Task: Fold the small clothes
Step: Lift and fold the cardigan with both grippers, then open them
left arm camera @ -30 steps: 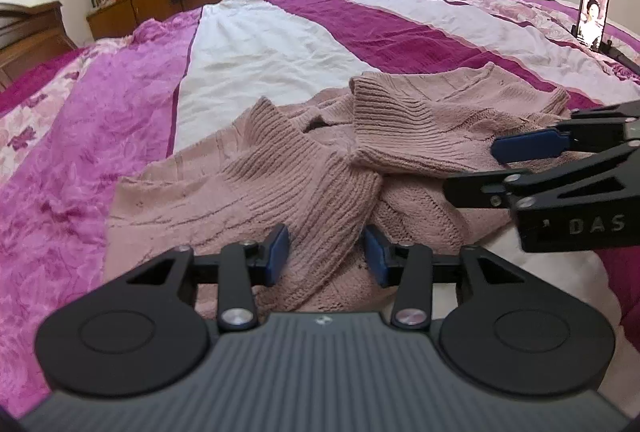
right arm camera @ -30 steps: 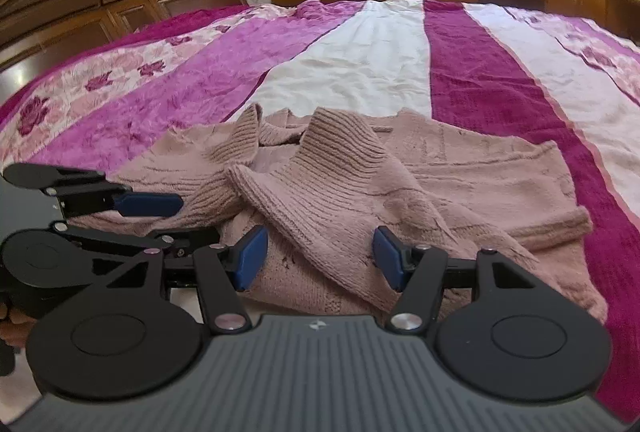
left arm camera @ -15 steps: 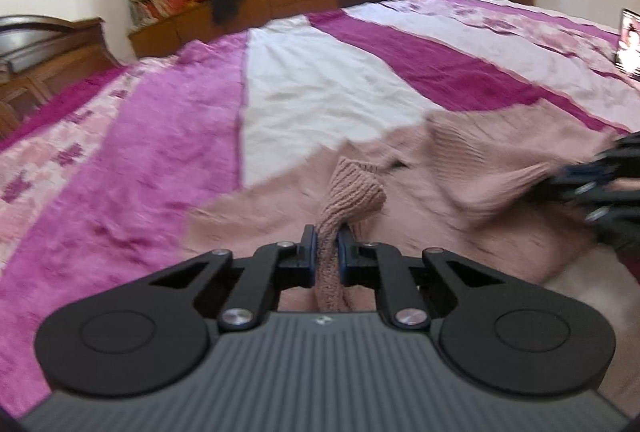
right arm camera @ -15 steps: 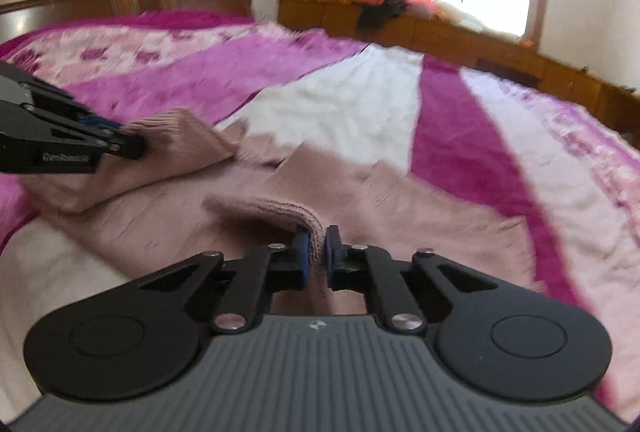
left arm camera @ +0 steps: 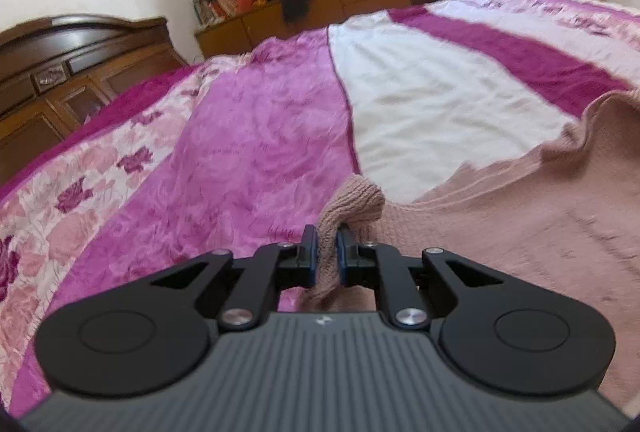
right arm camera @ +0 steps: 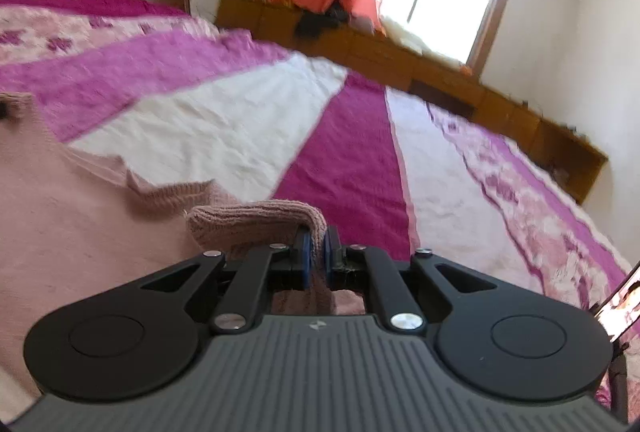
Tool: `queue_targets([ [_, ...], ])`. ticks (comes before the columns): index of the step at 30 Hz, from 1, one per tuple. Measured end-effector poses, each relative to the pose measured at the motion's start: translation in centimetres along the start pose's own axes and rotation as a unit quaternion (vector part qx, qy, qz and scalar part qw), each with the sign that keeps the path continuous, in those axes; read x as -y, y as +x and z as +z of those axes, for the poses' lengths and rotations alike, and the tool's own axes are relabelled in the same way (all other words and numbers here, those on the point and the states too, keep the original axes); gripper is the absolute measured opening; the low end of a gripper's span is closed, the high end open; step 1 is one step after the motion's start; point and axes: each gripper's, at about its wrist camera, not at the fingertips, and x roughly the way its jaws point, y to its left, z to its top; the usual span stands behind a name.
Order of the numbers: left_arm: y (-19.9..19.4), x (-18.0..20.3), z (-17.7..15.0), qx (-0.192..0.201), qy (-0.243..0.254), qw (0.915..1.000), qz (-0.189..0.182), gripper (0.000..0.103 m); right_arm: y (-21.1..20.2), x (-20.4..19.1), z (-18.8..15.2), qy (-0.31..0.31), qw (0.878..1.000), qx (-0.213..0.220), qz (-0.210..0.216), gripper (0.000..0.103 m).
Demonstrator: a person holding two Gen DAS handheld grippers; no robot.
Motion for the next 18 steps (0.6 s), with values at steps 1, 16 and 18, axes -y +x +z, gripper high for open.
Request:
queue_targets([
  [1,0.7,-0.1,-0.3,-0.007,-0.001,1.0,0.001,0.012,1.1,0.3,-0.3,-0.001,1.0,-0.012,0.004,0.007],
  [16,3.7,-4.0,-1.7,-0.059,-0.129,0.9894,-0.031,0.019,8.4,8.4,-3.6,0.214,0.967,-0.118,0.075,0.009],
  [18,3.4,-4.7,-1.5,-0.057,-0.151,0.9866,-0.026,0.019,7.6,8.5,-3.5,0.214,0.967,-0.116,0.072,0.009],
])
